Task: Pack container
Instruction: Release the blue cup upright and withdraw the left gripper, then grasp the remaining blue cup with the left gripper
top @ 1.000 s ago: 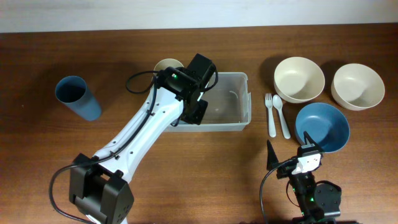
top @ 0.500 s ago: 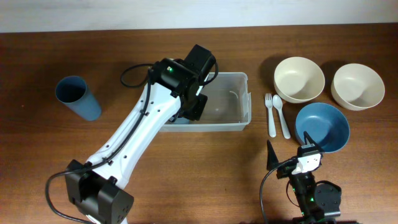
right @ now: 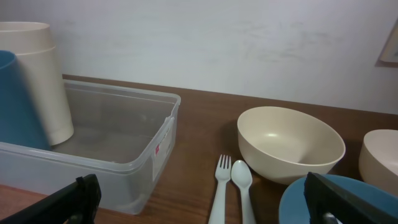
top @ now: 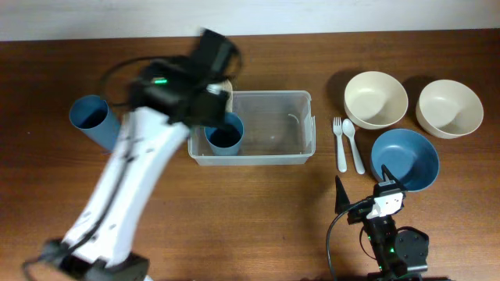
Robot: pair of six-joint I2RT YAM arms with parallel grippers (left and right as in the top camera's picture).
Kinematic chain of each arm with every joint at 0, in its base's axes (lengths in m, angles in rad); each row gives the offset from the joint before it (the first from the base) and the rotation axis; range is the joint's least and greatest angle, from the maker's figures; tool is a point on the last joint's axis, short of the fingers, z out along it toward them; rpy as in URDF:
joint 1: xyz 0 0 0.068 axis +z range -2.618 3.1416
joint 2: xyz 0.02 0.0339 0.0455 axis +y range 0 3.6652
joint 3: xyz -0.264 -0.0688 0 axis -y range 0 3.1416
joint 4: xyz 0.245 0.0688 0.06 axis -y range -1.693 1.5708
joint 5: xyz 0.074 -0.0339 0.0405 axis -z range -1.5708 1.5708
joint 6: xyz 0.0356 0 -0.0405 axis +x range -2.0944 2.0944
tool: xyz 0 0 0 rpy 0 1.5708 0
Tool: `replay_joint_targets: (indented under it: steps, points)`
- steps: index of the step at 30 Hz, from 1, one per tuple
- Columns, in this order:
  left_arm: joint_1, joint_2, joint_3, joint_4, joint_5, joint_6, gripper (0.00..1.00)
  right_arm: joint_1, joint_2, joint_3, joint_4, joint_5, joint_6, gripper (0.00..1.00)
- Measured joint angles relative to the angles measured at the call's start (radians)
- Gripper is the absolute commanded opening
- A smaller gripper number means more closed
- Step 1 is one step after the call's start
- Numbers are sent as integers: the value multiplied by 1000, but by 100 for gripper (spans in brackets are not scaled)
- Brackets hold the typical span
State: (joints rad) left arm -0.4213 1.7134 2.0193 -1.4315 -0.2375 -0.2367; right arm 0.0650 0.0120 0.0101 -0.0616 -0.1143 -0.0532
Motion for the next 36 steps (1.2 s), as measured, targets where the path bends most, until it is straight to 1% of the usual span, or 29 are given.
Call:
replay_joint_targets:
  steps: [3,8,13,17,27,36]
  points:
    - [122,-40,12,-2,-28,-16,61,0,0,0,0,0,0,99]
    - [325,-35,13,3,-44,-37,61,0,0,0,0,0,1,99]
    - [488,5,13,14,-7,-45,61,0,0,0,0,0,0,99]
    - [511,53,13,16,5,-45,60,0,0,0,0,0,0,98]
    - [515,261,13,40,24,-45,60,0,0,0,0,0,1,99]
    - [552,330,13,54,25,-45,60,0,0,0,0,0,0,99]
